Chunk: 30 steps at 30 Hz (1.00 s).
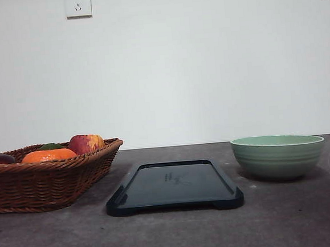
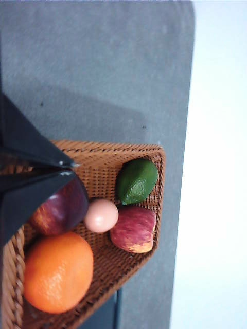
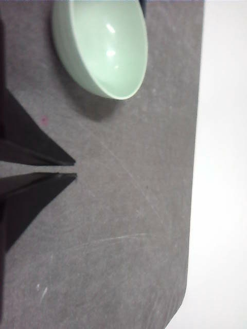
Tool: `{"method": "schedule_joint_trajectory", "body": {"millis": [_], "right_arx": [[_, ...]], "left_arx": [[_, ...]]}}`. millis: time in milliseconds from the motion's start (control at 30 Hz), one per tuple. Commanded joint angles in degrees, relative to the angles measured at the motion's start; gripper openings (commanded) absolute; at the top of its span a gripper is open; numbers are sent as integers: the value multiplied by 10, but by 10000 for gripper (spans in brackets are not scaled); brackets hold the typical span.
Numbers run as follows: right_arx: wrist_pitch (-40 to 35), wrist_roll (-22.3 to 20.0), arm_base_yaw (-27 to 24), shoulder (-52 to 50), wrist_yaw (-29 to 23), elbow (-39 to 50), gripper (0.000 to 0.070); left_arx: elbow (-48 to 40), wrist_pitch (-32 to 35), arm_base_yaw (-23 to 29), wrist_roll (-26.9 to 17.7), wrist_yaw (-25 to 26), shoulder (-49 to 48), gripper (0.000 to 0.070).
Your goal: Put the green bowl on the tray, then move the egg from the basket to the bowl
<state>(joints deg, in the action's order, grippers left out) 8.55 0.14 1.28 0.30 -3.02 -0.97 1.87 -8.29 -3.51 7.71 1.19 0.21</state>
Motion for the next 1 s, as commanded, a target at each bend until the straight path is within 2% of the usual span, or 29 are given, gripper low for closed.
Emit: {"method": "schedule_joint_trajectory", "body": {"millis": [0, 67, 167, 300, 367, 433, 567, 667, 733, 833, 967], "right_arx": [[-8, 38, 0, -1, 1, 3, 17], [-8, 77, 0, -1, 2, 2, 17], [-9, 157, 0, -1, 6, 2, 14], [-14, 293, 0, -1, 13, 2, 9], [-29, 318, 0, -1, 34, 2, 9], [-56, 318, 0, -1, 53, 2, 9], [-133, 287, 0, -1, 84, 2, 9], [-179, 254, 0, -1, 97, 1, 9], [-203, 227, 0, -1, 112, 1, 9], [-232, 197, 1, -1, 135, -1, 8], [-209, 197, 1, 1, 135, -29, 7]], "left_arx": [[-10, 6, 0, 77, -1, 0, 0], [-10, 6, 0, 133, -1, 0, 0], [-10, 7, 0, 202, -1, 0, 0], [-10, 9, 0, 330, -1, 0, 0], [-10, 11, 0, 384, -1, 0, 0], [-10, 25, 0, 399, -1, 0, 0], [-9, 104, 0, 370, 1, 0, 0], [-6, 176, 0, 305, 1, 0, 0], [3, 199, 0, 253, 1, 0, 0], [28, 194, 0, 185, 1, 2, 0], [83, 146, 0, 126, -5, 21, 0]]}}
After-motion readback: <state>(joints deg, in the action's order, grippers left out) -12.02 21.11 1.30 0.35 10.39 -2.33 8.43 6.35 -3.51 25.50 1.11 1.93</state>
